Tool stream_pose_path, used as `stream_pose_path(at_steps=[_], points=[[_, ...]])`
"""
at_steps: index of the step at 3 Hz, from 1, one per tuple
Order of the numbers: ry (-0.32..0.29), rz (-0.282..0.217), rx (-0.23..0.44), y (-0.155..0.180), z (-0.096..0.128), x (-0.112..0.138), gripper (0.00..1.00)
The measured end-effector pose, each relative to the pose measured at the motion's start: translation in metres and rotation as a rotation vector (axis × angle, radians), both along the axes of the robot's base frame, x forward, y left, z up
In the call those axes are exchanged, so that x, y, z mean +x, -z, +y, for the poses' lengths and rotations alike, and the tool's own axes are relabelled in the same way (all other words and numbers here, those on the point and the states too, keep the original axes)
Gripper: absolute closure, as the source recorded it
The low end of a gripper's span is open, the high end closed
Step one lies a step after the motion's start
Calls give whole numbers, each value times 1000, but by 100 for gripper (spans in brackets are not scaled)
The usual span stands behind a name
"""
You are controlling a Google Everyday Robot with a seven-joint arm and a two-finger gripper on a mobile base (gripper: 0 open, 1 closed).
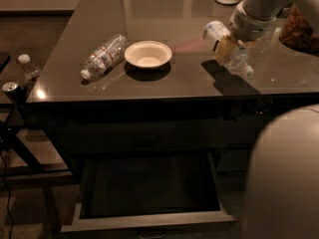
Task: Place blue plastic bottle into middle drawer
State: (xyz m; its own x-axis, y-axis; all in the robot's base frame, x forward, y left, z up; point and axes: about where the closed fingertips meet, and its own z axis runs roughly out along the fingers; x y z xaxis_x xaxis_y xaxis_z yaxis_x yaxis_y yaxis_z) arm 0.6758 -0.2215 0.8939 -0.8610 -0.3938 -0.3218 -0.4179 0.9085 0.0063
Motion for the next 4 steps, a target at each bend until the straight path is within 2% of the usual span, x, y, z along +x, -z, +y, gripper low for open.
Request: stream_pose_path(at_steps=[1,2,3,4], points=[[28,-3,-11,-10,-11,-44,100],[23,28,-16,0,-10,-57,100],[23,27,-16,0,-10,-56,100],[-8,13,4,-5,-7,-66,100]])
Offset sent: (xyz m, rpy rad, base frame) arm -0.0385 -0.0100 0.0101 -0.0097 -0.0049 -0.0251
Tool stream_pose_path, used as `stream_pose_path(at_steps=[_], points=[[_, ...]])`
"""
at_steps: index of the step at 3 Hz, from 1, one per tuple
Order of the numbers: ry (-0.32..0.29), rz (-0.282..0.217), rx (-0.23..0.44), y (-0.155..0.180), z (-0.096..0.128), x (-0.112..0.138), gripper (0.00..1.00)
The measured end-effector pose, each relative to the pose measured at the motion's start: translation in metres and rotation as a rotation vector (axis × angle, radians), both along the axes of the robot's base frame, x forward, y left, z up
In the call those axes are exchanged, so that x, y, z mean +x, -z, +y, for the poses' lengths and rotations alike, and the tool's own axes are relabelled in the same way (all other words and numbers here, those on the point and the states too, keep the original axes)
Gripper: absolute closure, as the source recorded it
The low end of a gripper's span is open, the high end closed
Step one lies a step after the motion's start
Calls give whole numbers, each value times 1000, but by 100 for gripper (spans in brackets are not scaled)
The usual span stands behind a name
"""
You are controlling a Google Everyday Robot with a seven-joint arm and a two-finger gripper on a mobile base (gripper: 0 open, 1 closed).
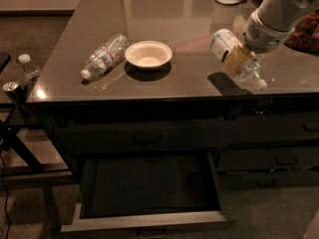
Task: Place blue plastic bottle into middle drawer
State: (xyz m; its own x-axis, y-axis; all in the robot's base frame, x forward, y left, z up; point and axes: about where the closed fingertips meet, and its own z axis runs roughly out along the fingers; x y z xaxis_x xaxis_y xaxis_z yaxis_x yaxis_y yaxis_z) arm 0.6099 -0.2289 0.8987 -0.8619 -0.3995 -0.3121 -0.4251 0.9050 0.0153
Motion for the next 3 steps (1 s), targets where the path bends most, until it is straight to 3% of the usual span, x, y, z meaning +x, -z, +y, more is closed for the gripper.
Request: stream_pose_path(at_steps=[1,2,3], points=[[-27,-19,-1,-7,4,-28,100],[-45,61,-11,15,2,-90,100],[-47,96,-18,29,1,-101,100]])
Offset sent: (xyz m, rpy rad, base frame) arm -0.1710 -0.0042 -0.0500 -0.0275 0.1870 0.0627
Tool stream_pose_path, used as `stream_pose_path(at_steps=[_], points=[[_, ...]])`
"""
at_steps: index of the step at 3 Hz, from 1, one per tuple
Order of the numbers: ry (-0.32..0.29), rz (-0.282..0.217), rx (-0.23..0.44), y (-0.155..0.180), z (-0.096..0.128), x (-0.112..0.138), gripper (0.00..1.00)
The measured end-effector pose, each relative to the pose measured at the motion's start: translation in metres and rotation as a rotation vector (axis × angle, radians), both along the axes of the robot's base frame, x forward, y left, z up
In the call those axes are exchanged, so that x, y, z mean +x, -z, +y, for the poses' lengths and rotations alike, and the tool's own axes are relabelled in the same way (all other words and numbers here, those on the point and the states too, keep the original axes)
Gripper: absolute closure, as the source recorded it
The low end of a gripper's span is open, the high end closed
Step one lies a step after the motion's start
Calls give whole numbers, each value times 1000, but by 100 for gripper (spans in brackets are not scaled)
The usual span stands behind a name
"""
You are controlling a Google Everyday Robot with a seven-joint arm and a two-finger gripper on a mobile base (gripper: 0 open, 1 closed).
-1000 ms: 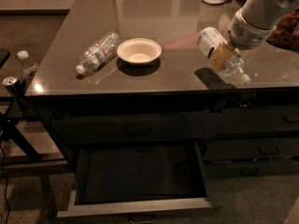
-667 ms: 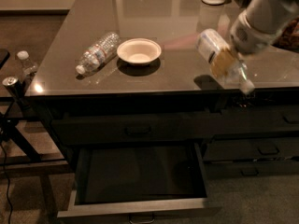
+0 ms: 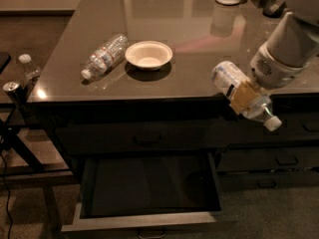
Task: Place blue plastic bottle into middle drawer
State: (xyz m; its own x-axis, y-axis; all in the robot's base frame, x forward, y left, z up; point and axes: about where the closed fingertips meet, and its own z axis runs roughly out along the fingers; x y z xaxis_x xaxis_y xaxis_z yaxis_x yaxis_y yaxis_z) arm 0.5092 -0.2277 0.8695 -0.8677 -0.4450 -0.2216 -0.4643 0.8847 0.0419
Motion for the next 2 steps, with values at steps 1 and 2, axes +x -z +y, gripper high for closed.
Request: stream_pose_path(at_steps=[1,2], points=[[0,0,0,0,0,0,100],[-35,9,15,13,18,-14,100]])
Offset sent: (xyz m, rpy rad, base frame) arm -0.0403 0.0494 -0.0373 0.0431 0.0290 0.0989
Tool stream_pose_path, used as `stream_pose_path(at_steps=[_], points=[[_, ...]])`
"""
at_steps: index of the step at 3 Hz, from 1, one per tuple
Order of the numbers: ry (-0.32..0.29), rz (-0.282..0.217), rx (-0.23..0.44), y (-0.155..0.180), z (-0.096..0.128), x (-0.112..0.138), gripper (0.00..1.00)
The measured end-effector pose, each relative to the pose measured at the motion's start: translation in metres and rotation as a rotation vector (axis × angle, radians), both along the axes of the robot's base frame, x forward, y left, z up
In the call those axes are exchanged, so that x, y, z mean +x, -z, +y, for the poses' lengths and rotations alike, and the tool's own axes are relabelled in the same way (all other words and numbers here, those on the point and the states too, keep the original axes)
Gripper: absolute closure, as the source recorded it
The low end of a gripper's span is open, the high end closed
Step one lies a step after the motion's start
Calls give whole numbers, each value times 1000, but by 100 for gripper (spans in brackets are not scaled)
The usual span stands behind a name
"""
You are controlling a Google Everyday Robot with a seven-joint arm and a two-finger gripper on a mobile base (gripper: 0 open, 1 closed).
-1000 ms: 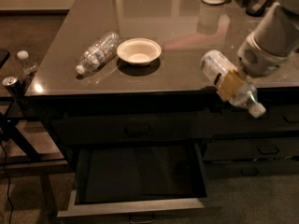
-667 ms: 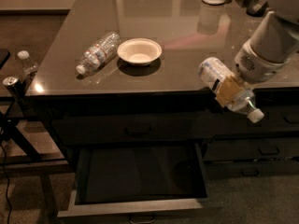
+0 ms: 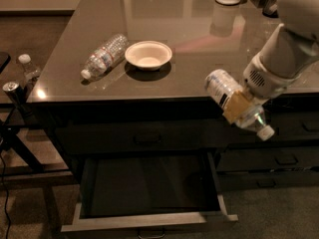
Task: Place blue plastic bottle into middle drawer
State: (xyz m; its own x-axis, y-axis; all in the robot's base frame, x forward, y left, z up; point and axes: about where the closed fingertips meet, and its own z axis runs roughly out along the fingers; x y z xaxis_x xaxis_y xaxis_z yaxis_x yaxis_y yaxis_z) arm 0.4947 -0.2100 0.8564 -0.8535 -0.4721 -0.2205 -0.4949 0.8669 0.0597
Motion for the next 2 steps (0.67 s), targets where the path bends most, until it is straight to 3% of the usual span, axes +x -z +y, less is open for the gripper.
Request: stream_pose_path(at_steps=[1,2], points=[[-118,35,13,24,38,-31,100],[-241,116,16,61,69,-69,100]])
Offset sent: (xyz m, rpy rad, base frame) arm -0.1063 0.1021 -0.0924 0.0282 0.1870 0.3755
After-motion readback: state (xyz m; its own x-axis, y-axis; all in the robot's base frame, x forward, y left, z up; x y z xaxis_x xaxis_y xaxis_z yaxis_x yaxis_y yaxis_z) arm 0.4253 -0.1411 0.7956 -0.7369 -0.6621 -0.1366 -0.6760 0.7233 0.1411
